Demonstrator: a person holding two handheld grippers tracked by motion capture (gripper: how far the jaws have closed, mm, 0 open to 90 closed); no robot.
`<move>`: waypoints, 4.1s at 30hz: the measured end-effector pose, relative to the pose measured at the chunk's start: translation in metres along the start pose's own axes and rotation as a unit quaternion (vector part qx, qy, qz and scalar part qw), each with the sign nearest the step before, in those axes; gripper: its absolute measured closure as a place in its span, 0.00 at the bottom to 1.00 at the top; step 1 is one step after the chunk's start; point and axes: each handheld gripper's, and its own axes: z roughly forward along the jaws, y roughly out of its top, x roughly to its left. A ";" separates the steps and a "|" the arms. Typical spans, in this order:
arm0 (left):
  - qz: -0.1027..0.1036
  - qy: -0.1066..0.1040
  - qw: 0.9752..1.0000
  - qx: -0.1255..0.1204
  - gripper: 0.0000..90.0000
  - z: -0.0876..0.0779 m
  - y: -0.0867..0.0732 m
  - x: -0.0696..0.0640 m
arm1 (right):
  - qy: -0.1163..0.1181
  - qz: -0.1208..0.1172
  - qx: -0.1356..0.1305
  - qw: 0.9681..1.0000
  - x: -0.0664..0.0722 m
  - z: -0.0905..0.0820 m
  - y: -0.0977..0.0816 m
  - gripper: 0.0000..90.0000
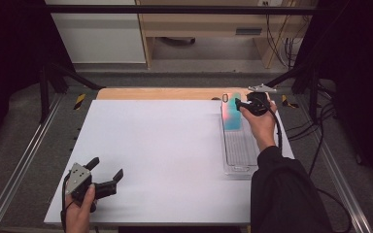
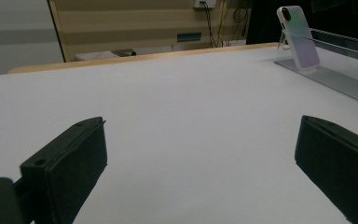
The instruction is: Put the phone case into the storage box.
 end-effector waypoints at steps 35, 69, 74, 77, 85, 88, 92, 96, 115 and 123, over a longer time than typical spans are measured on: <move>0.000 0.000 1.000 -0.001 0.02 0.000 0.000 -0.001 | 0.025 0.049 0.051 0.997 0.006 -0.009 0.005 0.09; -0.001 0.001 1.000 -0.001 0.02 0.001 0.000 0.000 | 0.046 0.061 0.078 0.994 0.020 -0.017 0.011 0.07; -0.002 0.002 1.000 0.000 0.02 0.001 0.000 0.000 | 0.051 0.064 0.082 0.993 0.020 -0.020 0.012 0.07; 0.000 0.001 1.000 0.000 0.02 0.002 0.001 0.000 | 0.056 0.064 0.086 0.993 0.021 -0.021 0.012 0.07; 0.000 0.001 1.000 0.000 0.02 0.002 0.001 -0.001 | 0.060 0.069 0.090 0.992 0.023 -0.024 0.013 0.07; 0.001 0.001 1.000 0.000 0.02 0.002 0.001 0.000 | 0.062 0.070 0.090 0.991 0.024 -0.025 0.013 0.07; -0.001 0.002 1.000 0.000 0.02 0.002 0.000 0.000 | 0.064 0.070 0.090 0.991 0.025 -0.027 0.013 0.07; 0.001 0.001 1.000 0.001 0.02 0.002 0.001 -0.001 | 0.067 0.070 0.091 0.991 0.026 -0.028 0.013 0.06; 0.004 0.000 1.000 0.001 0.02 0.002 0.000 -0.001 | 0.083 0.058 0.076 0.992 0.037 -0.047 0.013 0.06; 0.005 -0.001 1.000 0.001 0.02 0.002 0.000 -0.001 | 0.090 0.050 0.068 0.992 0.039 -0.058 0.015 0.06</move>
